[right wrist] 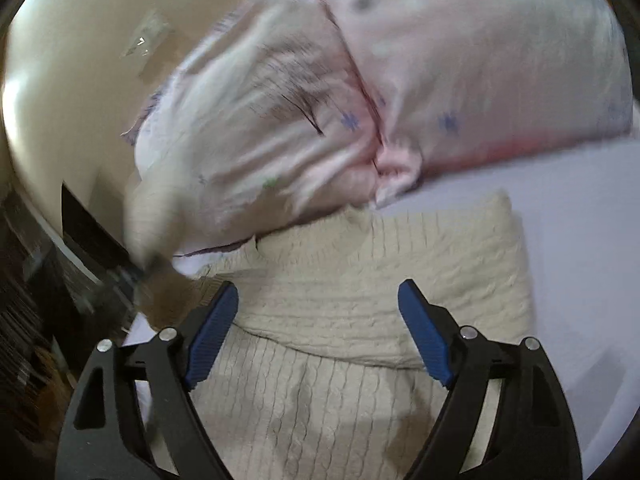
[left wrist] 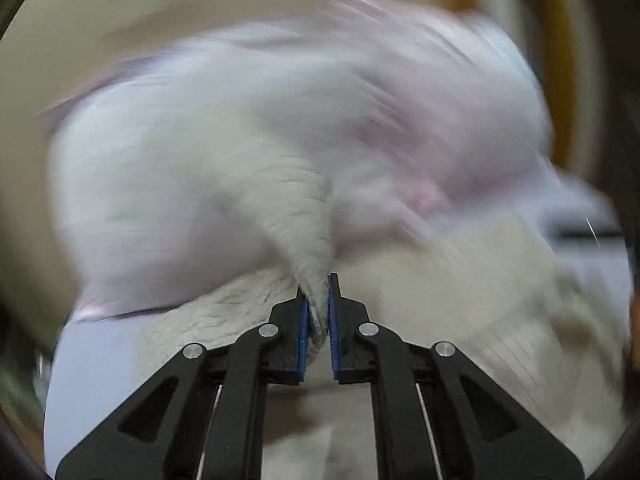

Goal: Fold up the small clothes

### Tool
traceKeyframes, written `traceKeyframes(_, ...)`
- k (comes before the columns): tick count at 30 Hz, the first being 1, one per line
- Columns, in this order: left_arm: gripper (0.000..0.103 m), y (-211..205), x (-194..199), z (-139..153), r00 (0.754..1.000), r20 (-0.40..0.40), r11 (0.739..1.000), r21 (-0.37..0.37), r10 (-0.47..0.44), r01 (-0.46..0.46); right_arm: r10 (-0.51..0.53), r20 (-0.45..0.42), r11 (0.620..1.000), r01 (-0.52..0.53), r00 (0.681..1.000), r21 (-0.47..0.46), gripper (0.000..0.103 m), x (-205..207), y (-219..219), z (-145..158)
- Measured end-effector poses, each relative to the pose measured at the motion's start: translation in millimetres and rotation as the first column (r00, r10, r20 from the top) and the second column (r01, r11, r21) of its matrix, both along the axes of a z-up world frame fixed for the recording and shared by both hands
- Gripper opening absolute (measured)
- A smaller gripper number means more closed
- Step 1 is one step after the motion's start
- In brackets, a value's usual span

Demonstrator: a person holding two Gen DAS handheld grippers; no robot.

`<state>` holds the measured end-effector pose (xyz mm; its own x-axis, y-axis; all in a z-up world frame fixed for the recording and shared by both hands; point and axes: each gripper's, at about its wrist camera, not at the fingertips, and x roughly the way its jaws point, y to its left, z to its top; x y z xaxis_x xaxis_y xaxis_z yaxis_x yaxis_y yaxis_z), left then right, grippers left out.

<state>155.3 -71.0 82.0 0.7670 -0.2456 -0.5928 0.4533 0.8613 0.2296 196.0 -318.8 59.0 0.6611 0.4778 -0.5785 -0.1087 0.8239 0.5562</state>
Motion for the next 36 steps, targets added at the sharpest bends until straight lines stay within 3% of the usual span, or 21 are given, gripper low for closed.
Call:
traceKeyframes(2,0.01,-29,-10,-27,0.997,-0.038,0.994,0.081,-0.066,0.069,-0.008,-0.084,0.999,0.012,0.996,0.047,0.07,10,-10,-18)
traceKeyframes(5,0.012,-9,-23,-24,0.997,-0.06,0.998,0.019,-0.055,0.056,-0.032,-0.177,0.995,0.048,0.984,0.087,0.062,14,-29,-38)
traceKeyframes(9,0.049,77,-44,-4,0.993,-0.074,0.989,-0.105,0.096,-0.103,-0.088,-0.216,0.993,0.104,0.972,0.061,0.057,17,-41,-48)
traceKeyframes(12,0.058,133,-63,-7,0.97,-0.14,0.964,-0.149,0.198,-0.219,-0.112,-0.234,0.991,0.127,0.966,0.051,0.055,21,-42,-56)
traceKeyframes(13,0.063,153,-67,-10,0.96,-0.175,0.955,-0.167,0.217,-0.246,-0.114,-0.238,0.991,0.127,0.965,0.037,0.046,22,-40,-57)
traceKeyframes(14,0.064,169,-74,-16,0.947,-0.215,0.941,-0.188,0.239,-0.281,-0.114,-0.234,0.993,0.117,0.965,-0.001,0.021,27,-34,-59)
traceKeyframes(17,0.064,198,-93,-31,0.921,-0.294,0.911,-0.247,0.254,-0.33,-0.142,-0.169,0.99,0.141,0.975,-0.016,0.01,25,-37,-49)
traceKeyframes(19,0.067,208,-103,-37,0.916,-0.334,0.895,-0.3,0.224,-0.329,-0.196,-0.13,0.98,0.198,0.972,-0.001,0.01,16,-47,-38)
traceKeyframes(21,0.069,212,-109,-46,0.908,-0.379,0.878,-0.355,0.179,-0.321,-0.263,-0.128,0.964,0.257,0.956,-0.065,0.013,10,-57,-33)
traceKeyframes(24,0.069,213,-115,-59,0.893,-0.424,0.87,-0.372,0.15,-0.323,-0.257,-0.203,0.966,0.251,0.945,-0.056,0.04,-6,-69,-37)
traceKeyframes(25,0.069,211,-116,-62,0.89,-0.433,0.87,-0.372,0.146,-0.323,-0.258,-0.202,0.966,0.25,0.945,-0.064,0.058,-16,-71,-36)
traceKeyframes(26,0.069,212,-121,-65,0.889,-0.437,0.867,-0.381,0.137,-0.321,-0.266,-0.189,0.963,0.254,0.945,-0.085,0.067,-32,-74,-33)
traceKeyframes(28,0.068,213,-129,-65,0.897,-0.426,0.86,-0.407,0.119,-0.307,-0.283,-0.195,0.957,0.261,0.939,-0.13,0.067,-62,-81,-33)
traceKeyframes(30,0.066,217,-138,-67,0.9,-0.429,0.837,-0.462,0.078,-0.293,-0.267,-0.233,0.961,0.243,0.935,-0.129,0.06,-84,-87,-41)
traceKeyframes(31,0.059,219,-143,-68,0.899,-0.432,0.827,-0.482,0.062,-0.289,-0.24,-0.273,0.97,0.218,0.932,-0.107,0.05,-98,-90,-50)
traceKeyframes(34,0.045,225,-160,-74,0.893,-0.45,0.783,-0.559,-0.009,-0.273,-0.134,-0.296,0.99,0.139,0.946,-0.002,0.037,-137,-92,-58)
traceKeyframes(36,0.039,230,-172,-79,0.882,-0.468,0.745,-0.609,-0.061,-0.272,-0.037,-0.313,0.992,0.074,0.949,0.106,0.036,-162,-89,-66)
